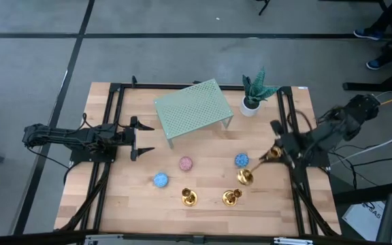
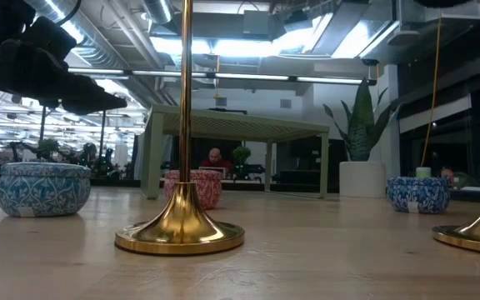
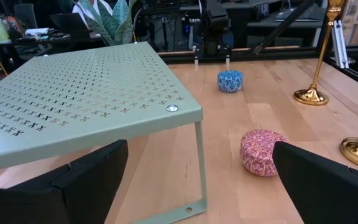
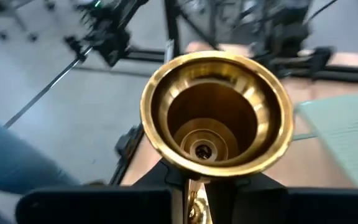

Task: Pick & Place candle stick holders
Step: Put the right gold candle holder on the shelf

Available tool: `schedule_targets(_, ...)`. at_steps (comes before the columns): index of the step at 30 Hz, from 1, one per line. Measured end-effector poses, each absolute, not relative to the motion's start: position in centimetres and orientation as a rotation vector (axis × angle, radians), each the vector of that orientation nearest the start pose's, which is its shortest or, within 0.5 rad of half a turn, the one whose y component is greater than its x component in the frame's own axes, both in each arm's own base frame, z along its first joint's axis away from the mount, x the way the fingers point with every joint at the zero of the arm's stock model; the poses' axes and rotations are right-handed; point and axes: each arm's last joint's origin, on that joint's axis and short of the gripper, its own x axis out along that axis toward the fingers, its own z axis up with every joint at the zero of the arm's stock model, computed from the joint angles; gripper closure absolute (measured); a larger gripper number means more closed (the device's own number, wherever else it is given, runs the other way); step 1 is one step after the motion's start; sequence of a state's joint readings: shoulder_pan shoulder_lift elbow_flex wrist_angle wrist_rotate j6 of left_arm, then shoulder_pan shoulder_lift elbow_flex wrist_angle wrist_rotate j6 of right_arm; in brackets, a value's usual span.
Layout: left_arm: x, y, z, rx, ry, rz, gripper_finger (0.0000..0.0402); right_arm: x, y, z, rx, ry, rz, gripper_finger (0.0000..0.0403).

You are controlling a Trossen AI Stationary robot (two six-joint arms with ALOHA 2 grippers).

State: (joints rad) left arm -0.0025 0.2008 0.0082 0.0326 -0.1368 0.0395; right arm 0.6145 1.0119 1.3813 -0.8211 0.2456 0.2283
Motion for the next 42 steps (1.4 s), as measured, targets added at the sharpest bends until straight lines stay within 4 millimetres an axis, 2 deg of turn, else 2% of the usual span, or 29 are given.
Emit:
schedule_targets(3,10.8,0.4,15.3,0.05,0.162,0.13,0.0001,14.9,8.2,44.0,0.025,0.412,0.225,0.0372)
schedule_targets(7,10.8,0.4,15.3,0.051,0.162,0.131,0.0001,16.4,6.6,44.7,0.004,0.386,0.047,0.0372)
schedule_targets(15,10.8,0.4,15.3,0.051,0.163,0.131,0.0001,22.5,3.4,45.3,-0.019,0.434,-0.211,0.0371)
schedule_targets(21,10.8,0.4,15.3,0.051,0.162,0.131,0.0001,26.6,0.3,46.9,-0.058,0.44,-0.25,0.0369)
schedule_targets(27,10.8,0.4,15.3,0.051,0.163,0.131,0.0001,28.5,-3.6,48.1,-0.141,0.444,-0.246,0.037)
schedule_targets(35,10.8,0.4,15.3,0.051,0.163,0.13,0.0001,29.0,-9.7,46.8,-0.153,0.499,-0.248,0.0371)
schedule_targets(42,10.8,0.4,15.3,0.051,0.163,0.131,0.0002,30.4,-14.7,44.1,-0.137,0.579,-0.262,0.0367)
